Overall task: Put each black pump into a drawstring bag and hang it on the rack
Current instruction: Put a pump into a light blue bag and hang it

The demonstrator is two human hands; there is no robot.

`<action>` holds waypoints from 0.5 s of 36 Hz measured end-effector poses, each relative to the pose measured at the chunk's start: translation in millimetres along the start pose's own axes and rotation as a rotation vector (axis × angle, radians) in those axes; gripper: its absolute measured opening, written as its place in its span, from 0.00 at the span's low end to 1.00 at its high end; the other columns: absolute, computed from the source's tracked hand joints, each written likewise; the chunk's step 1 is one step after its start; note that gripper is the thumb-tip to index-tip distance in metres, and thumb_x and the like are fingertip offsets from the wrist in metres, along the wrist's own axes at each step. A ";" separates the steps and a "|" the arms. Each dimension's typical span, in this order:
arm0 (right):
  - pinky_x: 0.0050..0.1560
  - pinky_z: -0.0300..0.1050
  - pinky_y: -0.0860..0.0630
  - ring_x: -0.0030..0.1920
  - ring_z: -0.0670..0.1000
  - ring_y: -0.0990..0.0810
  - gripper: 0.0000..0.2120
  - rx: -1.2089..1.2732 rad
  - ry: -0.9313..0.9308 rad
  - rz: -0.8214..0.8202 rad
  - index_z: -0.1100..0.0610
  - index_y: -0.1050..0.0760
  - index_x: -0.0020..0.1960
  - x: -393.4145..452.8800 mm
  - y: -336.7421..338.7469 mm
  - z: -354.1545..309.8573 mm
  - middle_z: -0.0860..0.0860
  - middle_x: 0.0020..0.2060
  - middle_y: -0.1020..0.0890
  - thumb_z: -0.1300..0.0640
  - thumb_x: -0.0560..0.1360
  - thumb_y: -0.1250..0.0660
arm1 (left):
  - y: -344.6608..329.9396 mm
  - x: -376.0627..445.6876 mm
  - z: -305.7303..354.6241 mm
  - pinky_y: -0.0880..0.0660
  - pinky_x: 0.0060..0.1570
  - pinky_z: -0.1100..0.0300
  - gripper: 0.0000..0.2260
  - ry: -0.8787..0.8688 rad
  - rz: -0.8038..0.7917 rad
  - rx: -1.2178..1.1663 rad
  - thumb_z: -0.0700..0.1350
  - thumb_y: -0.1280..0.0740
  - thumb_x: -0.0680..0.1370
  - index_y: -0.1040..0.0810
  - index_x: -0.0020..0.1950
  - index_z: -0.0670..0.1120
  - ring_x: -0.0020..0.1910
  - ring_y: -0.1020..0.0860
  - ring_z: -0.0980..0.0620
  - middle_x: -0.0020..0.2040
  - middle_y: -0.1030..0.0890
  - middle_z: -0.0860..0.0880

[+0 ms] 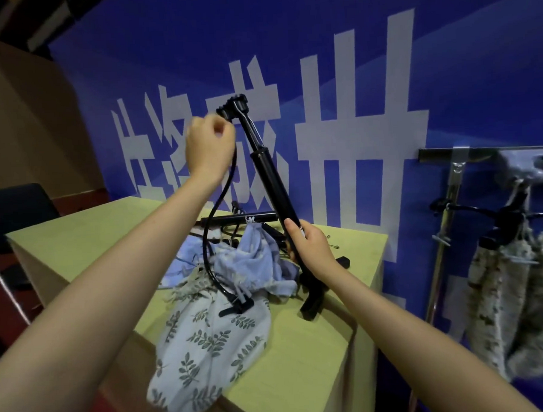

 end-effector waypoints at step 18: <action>0.36 0.52 0.27 0.31 0.50 0.26 0.17 -0.020 0.000 0.025 0.48 0.26 0.40 -1.3 -0.9 8.3 0.50 0.29 0.24 0.35 0.74 0.41 | 5.1 34.5 -8.5 0.35 0.69 0.44 0.24 -0.481 -0.449 0.154 0.58 0.28 0.73 0.26 0.66 0.53 0.72 0.38 0.47 0.71 0.36 0.48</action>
Point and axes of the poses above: each hand's wrist, its own x-axis towards the middle knuckle, its own y-axis out of the back of the hand, z = x × y, the point moved 1 cm from there along x, towards the middle knuckle
